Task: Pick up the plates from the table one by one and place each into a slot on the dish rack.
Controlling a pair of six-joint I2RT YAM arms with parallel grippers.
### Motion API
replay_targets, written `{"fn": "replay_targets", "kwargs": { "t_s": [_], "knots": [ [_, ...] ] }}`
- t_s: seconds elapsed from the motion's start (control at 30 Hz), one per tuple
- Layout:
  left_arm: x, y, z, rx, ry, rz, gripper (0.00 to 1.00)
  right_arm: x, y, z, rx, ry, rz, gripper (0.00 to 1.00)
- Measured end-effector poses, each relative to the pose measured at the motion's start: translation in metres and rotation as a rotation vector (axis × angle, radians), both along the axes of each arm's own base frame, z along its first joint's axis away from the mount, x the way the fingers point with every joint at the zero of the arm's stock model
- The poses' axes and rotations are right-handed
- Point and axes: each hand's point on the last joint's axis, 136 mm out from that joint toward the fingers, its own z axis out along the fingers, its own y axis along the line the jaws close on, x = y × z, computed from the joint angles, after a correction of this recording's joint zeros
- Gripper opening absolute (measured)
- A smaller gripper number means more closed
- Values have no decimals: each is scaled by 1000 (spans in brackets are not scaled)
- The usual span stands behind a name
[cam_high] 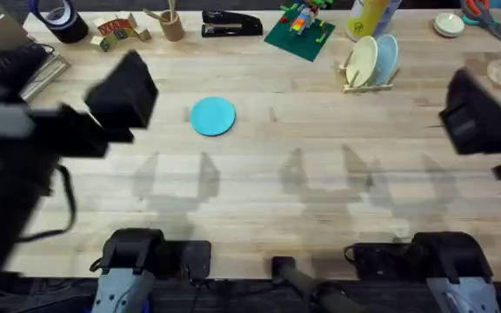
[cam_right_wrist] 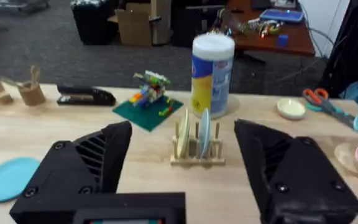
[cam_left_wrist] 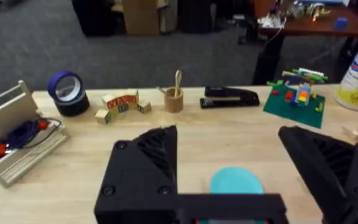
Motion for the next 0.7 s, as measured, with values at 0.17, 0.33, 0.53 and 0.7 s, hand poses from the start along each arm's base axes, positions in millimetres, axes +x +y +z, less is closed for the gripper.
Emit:
{"fn": "replay_targets", "kwargs": {
  "t_s": [0.17,0.33,0.53,0.7],
  "knots": [
    [11,0,24,-9,105,2,993,8,0,23,1,40,0,993],
    [27,-1,27,-14,284,0,993,25,0,17,3,217,1,994],
    [38,-6,21,-28,508,-30,993,42,0,24,5,408,3,993],
    [45,-8,11,-36,664,-40,994,51,0,27,7,561,3,993]
  ]
}}
